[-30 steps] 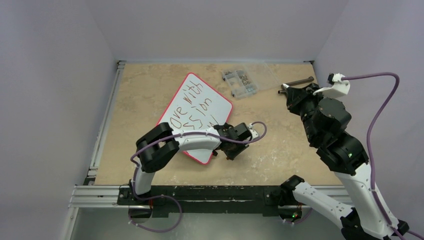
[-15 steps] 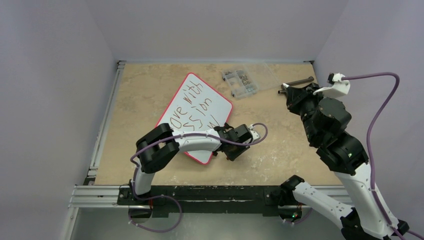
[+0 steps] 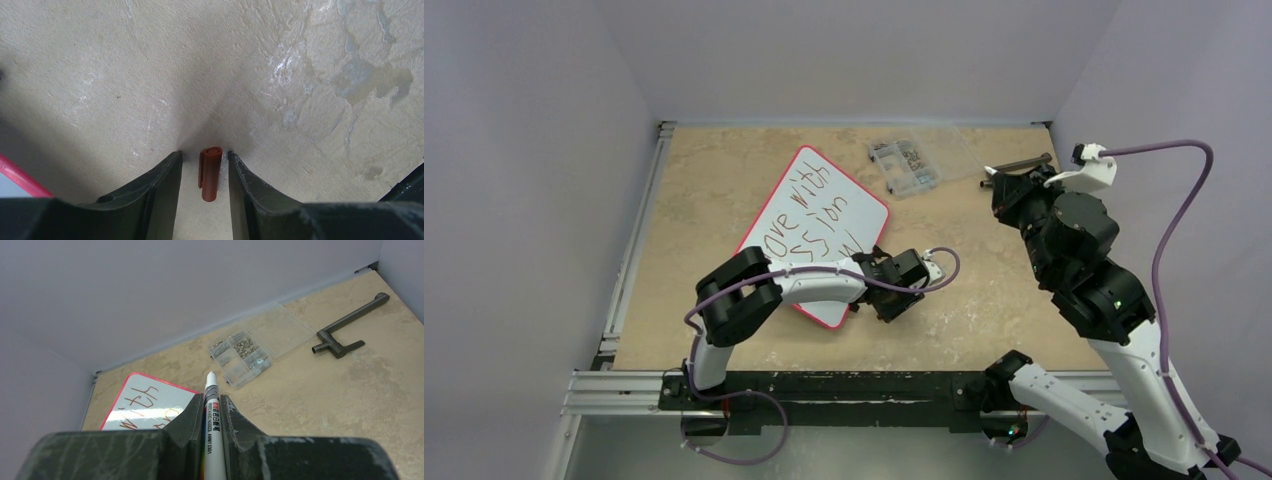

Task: Write a sentence on the whiteboard
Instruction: Close the whiteboard marker at the center of the board.

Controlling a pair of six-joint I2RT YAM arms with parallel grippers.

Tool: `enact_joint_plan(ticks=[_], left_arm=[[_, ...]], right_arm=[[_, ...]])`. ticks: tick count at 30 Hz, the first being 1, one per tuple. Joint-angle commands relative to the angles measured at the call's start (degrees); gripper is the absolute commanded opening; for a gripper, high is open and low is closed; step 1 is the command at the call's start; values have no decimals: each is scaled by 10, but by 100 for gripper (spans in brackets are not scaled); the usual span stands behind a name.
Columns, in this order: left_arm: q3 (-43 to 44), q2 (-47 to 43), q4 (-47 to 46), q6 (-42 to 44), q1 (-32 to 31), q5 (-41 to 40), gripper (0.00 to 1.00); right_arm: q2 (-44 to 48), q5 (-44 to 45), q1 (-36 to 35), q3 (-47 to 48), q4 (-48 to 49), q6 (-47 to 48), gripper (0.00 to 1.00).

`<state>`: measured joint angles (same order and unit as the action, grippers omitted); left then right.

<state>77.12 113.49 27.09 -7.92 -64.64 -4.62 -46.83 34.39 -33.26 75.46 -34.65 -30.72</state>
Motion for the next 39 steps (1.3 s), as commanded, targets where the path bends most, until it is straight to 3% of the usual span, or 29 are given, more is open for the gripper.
enact_joint_plan(ticks=[1, 14, 20, 26, 34, 39], left_arm=[[-23, 0, 63, 18, 2, -36, 37], [-30, -4, 78, 19, 2, -18, 28], [-16, 18, 76, 20, 2, 27, 0], [-5, -9, 73, -17, 20, 50, 0], [4, -176, 44, -86, 129, 169, 0], [46, -225, 40, -114, 182, 249, 0]], right_arm=[[-1, -4, 3, -3, 27, -7, 0], [-5, -6, 2, -8, 31, -10, 0], [-4, -4, 3, -7, 30, -10, 0], [3, 5, 2, -1, 26, -7, 0], [26, 6, 2, -14, 49, -1, 0], [27, -20, 3, -27, 72, 3, 0]])
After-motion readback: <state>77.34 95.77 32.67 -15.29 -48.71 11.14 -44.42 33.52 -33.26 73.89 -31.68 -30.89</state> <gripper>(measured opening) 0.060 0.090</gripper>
